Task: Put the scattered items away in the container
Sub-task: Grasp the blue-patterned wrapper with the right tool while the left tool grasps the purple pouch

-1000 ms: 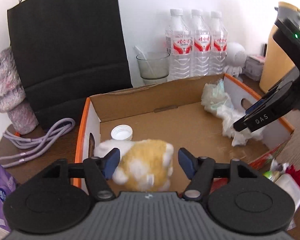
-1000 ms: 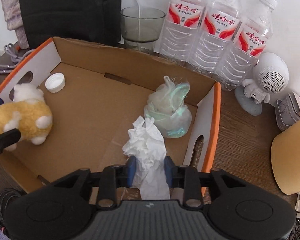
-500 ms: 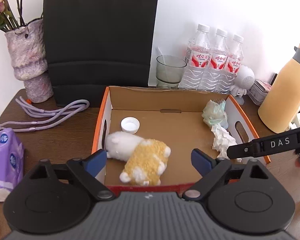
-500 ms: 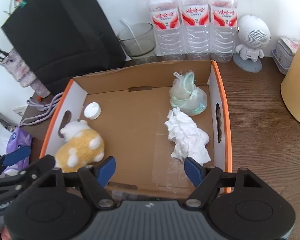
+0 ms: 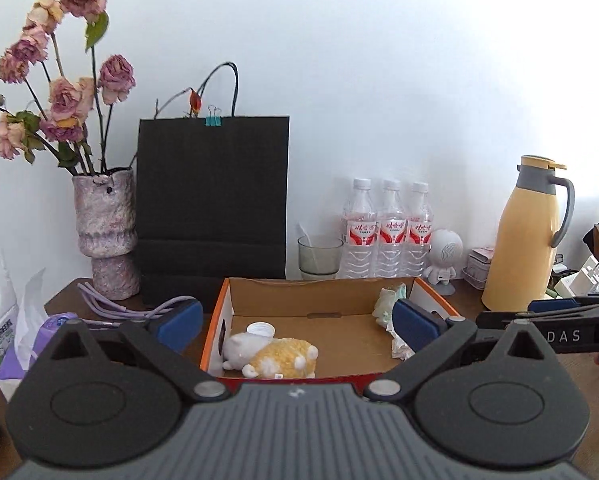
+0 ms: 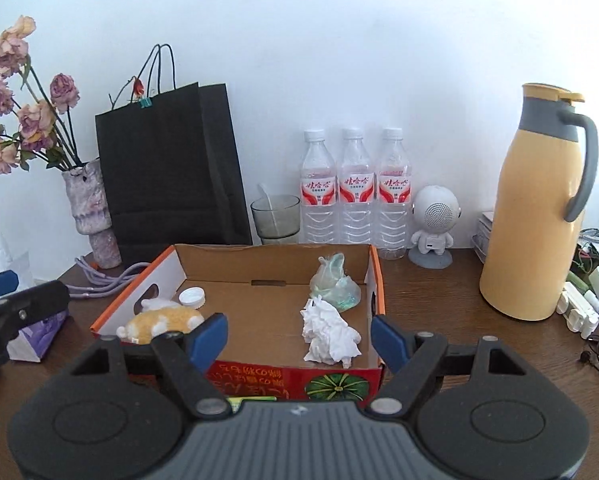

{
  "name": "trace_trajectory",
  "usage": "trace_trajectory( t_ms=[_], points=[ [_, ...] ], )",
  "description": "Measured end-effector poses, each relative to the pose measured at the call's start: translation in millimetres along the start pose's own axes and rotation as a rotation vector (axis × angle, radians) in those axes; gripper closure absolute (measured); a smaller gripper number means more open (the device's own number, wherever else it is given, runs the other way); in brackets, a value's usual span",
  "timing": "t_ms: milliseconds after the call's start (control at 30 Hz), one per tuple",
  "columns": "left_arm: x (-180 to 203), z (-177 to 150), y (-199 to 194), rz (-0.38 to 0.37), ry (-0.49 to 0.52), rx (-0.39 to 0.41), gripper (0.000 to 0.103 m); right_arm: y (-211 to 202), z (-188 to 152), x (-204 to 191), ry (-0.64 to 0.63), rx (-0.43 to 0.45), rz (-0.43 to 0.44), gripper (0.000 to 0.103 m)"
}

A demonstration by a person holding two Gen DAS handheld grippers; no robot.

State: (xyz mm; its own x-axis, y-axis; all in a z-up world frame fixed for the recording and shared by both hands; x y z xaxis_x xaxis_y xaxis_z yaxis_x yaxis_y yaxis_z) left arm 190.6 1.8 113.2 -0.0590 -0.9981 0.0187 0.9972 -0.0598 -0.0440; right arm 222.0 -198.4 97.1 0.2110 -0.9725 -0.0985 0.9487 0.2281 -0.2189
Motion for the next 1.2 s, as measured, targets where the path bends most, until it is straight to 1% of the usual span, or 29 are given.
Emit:
trace_trajectory(
  t_ms=[33, 100, 133, 167, 233, 300, 333, 367, 400, 433, 500, 567, 600, 667, 733, 800, 867, 933, 1033, 1067, 1100, 1167, 1200],
  points=[
    [0, 0, -11, 0.011, 0.006, 0.021, 0.000, -12, -2, -1, -0.001, 0.014, -0.004, 0.024],
    [-1, -3, -36, 0.038, 0.006, 0.061, 0.000, -36, -10, -5, -0.012, 0.043, -0.008, 0.016],
    [0, -5, -46, 0.045, 0.002, 0.074, 0.000, -47, -15, -9, -0.029, 0.061, -0.007, 0.012],
    [3, -8, -55, 0.043, 0.003, 0.073, 0.000, -57, -21, -13, -0.042, 0.074, 0.006, 0.011],
    [7, -13, -73, 0.035, 0.016, 0.051, 0.000, -75, -35, -22, -0.068, 0.059, 0.037, 0.011],
    [5, -20, -97, 0.054, -0.008, 0.043, 0.000, -96, -53, -23, -0.044, 0.025, 0.018, 0.011],
    [3, -27, -109, 0.047, -0.034, 0.042, 0.000, -107, -64, -23, -0.022, 0.001, 0.008, 0.011],
    [2, -39, -122, 0.026, -0.058, 0.029, 0.000, -121, -76, -24, -0.010, -0.017, 0.024, 0.011],
    [0, -53, -133, 0.014, -0.069, -0.003, 0.000, -136, -87, -25, -0.005, -0.024, 0.040, 0.011],
    [-1, -69, -142, 0.013, -0.071, -0.046, 0.000, -150, -96, -24, -0.001, -0.026, 0.035, 0.011],
    [-6, -96, -160, 0.038, -0.080, -0.130, 0.000, -176, -111, -20, 0.007, -0.024, 0.013, 0.011],
    [-8, -111, -173, 0.023, -0.105, -0.157, 0.000, -191, -122, -21, 0.001, -0.036, 0.008, 0.011],
    [-10, -115, -176, 0.030, -0.107, -0.167, 0.000, -198, -127, -22, -0.010, -0.038, 0.014, 0.011],
    [-14, -117, -176, 0.042, -0.104, -0.166, 0.000, -202, -134, -28, -0.039, -0.045, 0.039, 0.012],
    [-17, -118, -168, 0.051, -0.101, -0.179, 0.000, -197, -139, -34, -0.076, -0.066, 0.066, 0.015],
    [-18, -121, -155, 0.059, -0.092, -0.194, 0.000, -187, -147, -38, -0.107, -0.105, 0.070, 0.024],
    [-16, -124, -143, 0.058, -0.074, -0.206, 0.000, -179, -155, -42, -0.113, -0.138, 0.079, 0.035],
    [-14, -128, -133, 0.057, -0.062, -0.214, 0.000, -170, -163, -45, -0.114, -0.171, 0.092, 0.039],
    [-8, -132, -115, 0.030, -0.048, -0.230, 0.000, -160, -174, -51, -0.127, -0.211, 0.108, 0.039],
    [-5, -134, -108, 0.023, -0.038, -0.236, 0.000, -158, -179, -53, -0.130, -0.233, 0.113, 0.045],
    [-3, -136, -100, 0.021, -0.023, -0.246, 0.000, -156, -182, -53, -0.146, -0.235, 0.111, 0.045],
    [-2, -139, -86, 0.025, -0.005, -0.269, 0.000, -156, -182, -54, -0.147, -0.241, 0.124, 0.052],
    [0, -141, -80, 0.012, -0.008, -0.279, 0.000, -155, -181, -51, -0.142, -0.247, 0.119, 0.054]
  ],
)
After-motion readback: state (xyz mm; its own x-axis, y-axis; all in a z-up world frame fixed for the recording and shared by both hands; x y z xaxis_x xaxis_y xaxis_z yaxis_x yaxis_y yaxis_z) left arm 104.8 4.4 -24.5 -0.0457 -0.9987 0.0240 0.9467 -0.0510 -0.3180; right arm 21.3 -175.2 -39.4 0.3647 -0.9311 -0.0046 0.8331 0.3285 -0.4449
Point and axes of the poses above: each gripper's, at about its wrist camera, not at the fingertips, and y roughly the way its jaws point, x to its right, z to its top, the point moved 9 cm from there along y, roughly the way its jaws point, and after that the axes turned 14 degrees about x, right-handed, at the moved point
